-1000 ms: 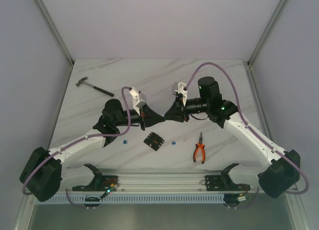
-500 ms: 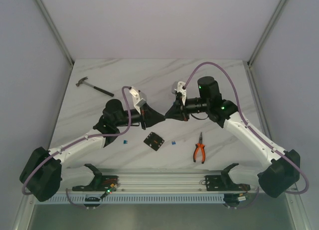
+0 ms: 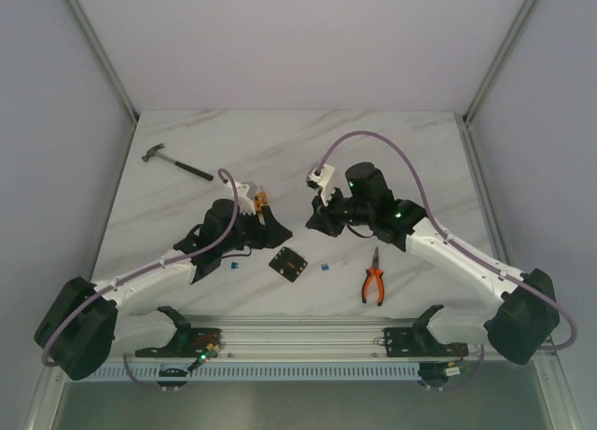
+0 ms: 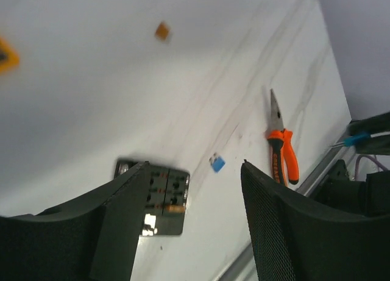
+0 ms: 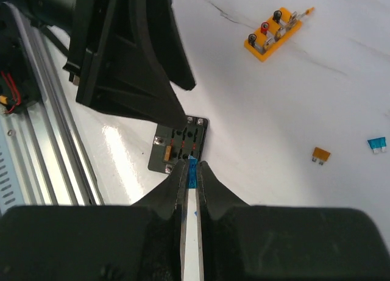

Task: Snap on the fuse box
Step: Pick up the fuse from the center of the board, then install the fuse at the fuse box base.

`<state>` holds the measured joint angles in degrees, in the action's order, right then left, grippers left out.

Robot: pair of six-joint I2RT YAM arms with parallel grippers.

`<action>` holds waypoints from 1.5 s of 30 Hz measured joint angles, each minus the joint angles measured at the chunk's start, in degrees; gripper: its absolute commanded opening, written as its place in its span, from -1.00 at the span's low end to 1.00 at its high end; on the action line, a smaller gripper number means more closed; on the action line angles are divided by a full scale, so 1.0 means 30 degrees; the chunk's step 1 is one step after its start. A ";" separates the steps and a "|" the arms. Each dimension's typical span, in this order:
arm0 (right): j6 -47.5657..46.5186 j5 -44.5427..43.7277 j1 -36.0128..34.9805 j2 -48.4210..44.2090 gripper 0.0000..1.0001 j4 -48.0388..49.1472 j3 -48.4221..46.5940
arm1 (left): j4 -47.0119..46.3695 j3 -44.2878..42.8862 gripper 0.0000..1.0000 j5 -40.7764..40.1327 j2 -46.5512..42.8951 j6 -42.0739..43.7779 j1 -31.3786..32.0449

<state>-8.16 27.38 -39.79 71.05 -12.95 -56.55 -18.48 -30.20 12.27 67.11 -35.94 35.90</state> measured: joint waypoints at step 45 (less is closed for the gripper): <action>0.8561 -1.2196 -0.6244 0.3286 -1.00 0.2288 0.1625 | 0.2382 -0.1027 -0.44 -0.1413 0.6288 -0.6411 0.0612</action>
<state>17.52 -9.21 -58.52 80.90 -6.09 -51.68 -11.33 -33.28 8.03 85.97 -55.18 37.74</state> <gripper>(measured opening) 0.120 0.282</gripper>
